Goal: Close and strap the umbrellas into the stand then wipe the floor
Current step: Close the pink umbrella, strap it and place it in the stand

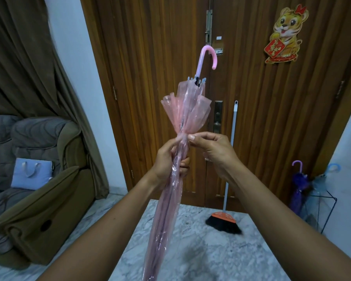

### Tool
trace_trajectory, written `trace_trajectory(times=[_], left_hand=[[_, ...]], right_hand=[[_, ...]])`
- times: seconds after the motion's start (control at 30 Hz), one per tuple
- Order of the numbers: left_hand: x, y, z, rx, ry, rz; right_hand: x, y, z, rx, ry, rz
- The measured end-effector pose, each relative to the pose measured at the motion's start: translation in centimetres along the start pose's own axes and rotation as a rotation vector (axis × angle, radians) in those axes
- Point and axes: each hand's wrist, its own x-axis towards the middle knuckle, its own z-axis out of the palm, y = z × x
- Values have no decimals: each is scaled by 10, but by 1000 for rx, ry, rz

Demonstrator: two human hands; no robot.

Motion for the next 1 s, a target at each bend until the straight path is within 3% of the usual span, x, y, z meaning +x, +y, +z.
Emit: trace_trajectory(times=[0.37,0.53,1.0], left_hand=[[7,1,4,-123,-52,-43],[11,1,10,-138,-95,-48],[34,-4,44,-132,-259,-189]], right_hand=[[-3,-4,-2,79,11,114],[-4,0,-10,182,-1,249],[7,9,-59,236,-173,172]])
